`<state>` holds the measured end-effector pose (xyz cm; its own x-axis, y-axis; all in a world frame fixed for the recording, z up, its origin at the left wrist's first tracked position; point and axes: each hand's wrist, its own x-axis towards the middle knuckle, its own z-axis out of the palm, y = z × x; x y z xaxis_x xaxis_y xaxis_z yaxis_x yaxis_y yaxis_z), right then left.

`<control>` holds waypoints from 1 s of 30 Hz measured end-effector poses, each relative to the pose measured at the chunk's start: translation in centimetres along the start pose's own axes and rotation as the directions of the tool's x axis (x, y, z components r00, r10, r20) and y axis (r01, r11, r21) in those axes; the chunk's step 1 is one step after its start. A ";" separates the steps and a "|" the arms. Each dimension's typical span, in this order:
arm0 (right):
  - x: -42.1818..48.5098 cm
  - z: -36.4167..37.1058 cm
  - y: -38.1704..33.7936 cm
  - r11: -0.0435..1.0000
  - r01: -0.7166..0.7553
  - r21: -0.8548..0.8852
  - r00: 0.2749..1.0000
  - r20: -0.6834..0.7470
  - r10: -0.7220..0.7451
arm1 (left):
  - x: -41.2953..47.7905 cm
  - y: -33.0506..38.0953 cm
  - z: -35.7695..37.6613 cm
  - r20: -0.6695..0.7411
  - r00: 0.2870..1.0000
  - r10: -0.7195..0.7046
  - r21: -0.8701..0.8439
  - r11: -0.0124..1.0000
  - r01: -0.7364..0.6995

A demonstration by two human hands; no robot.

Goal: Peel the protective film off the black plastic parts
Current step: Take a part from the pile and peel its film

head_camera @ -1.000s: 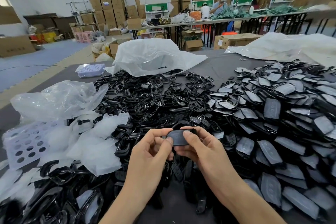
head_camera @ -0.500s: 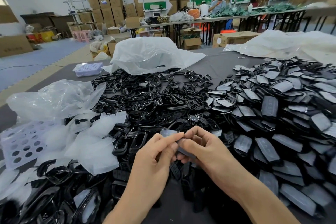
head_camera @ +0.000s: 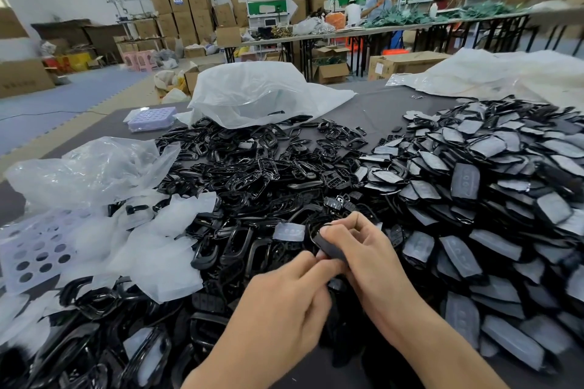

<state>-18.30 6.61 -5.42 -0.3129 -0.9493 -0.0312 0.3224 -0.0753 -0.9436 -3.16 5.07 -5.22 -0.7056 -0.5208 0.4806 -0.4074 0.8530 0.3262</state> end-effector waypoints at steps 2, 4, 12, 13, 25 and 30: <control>0.1 -0.1 -0.2 1.000 -0.021 0.022 1.000 -0.009 0.022 | 0.0 0.2 0.1 0.019 1.000 0.009 -0.032 0.999 -0.008; 0.2 -0.2 -0.3 0.999 -0.023 0.037 1.000 -0.013 0.024 | -0.1 0.3 -0.1 -0.011 1.000 0.024 -0.040 0.999 -0.025; 0.1 0.2 -0.3 0.999 0.017 0.049 1.000 0.021 -0.018 | -0.1 -1.0 -0.8 -0.181 0.974 -0.139 -0.078 0.989 0.126; 0.0 0.1 -0.3 0.998 0.025 0.049 0.999 0.020 -0.026 | -0.1 -0.9 -0.7 -0.150 0.981 -0.124 -0.049 0.992 0.118; 0.1 -0.1 -0.4 0.996 0.023 0.087 0.999 0.042 -0.027 | 0.3 -0.7 0.1 -0.164 0.858 -0.486 -0.601 0.739 0.304; -0.3 0.6 0.3 0.998 0.070 0.010 0.985 0.160 -0.071 | 0.9 -0.8 -0.2 -0.008 0.835 -0.549 -0.750 0.556 0.358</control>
<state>-17.54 6.68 -5.52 -0.1882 -0.9781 0.0885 0.3087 -0.1445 -0.9401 -3.36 3.91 -4.92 -0.3609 -0.9041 0.2289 -0.0441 0.2617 0.9641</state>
